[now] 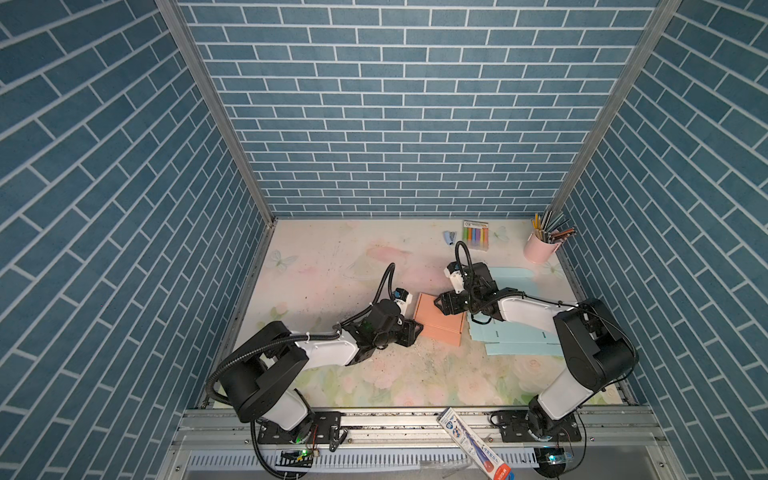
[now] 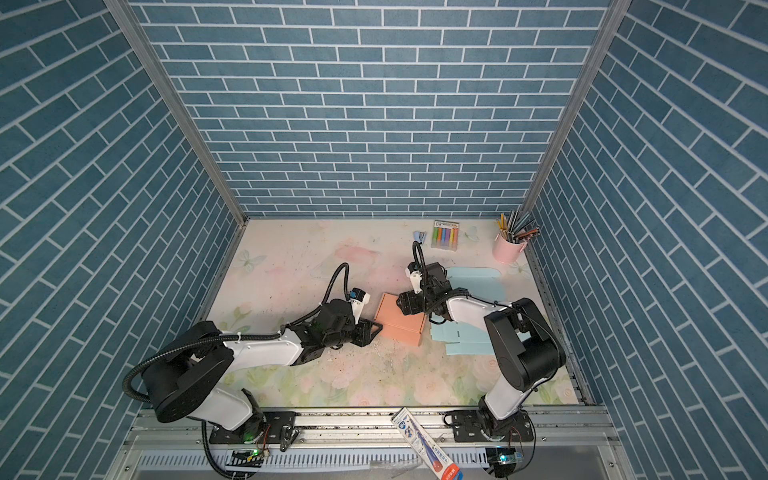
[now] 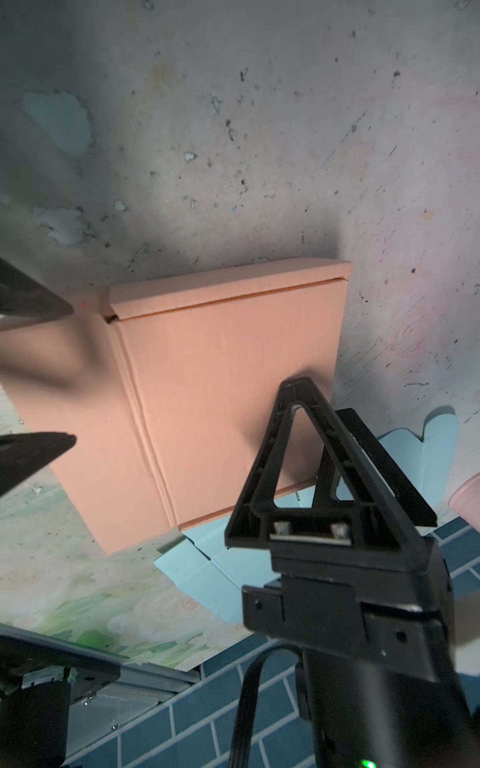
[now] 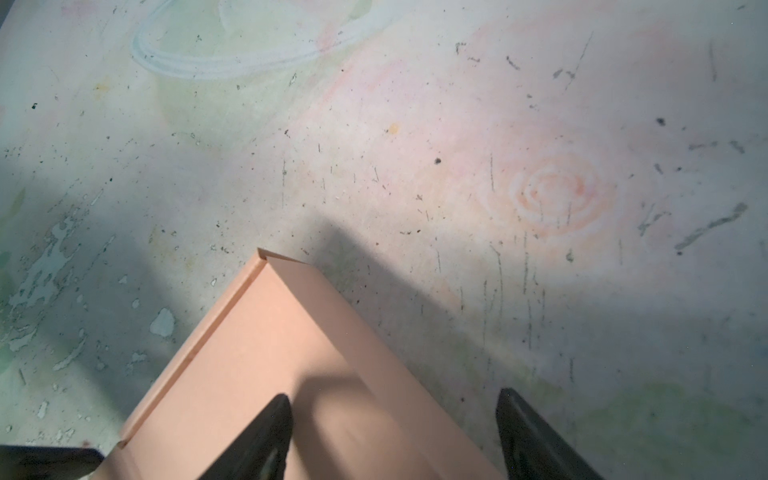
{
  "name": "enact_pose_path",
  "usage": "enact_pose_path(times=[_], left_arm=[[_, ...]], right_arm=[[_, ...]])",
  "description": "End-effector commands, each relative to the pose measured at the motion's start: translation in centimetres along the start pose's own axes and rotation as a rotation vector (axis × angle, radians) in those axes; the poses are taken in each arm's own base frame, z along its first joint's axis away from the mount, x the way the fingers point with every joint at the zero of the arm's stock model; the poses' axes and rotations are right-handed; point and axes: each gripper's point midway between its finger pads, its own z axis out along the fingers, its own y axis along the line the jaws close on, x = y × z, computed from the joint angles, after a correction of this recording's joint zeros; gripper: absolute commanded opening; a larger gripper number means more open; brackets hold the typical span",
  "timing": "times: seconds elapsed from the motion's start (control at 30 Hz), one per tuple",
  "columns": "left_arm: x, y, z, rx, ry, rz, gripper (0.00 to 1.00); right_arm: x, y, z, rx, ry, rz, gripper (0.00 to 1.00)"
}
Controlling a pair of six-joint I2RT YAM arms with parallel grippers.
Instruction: Fold the paper box
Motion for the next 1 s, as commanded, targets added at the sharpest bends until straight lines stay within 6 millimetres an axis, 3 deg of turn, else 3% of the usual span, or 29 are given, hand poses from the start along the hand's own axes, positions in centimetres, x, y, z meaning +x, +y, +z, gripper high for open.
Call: enact_pose_path(times=[0.0, 0.27, 0.97], left_arm=[[0.7, 0.2, 0.0, -0.010, 0.012, 0.001, 0.46], [0.5, 0.3, 0.6, -0.016, 0.013, 0.002, 0.38], [1.4, 1.9, 1.1, -0.077, 0.034, 0.018, 0.34]], right_arm=[[4.5, -0.4, 0.4, 0.023, 0.144, 0.029, 0.77], [4.8, -0.5, 0.3, 0.024, 0.147, 0.031, 0.77], [4.9, -0.5, 0.5, 0.021, 0.151, 0.029, 0.77]])
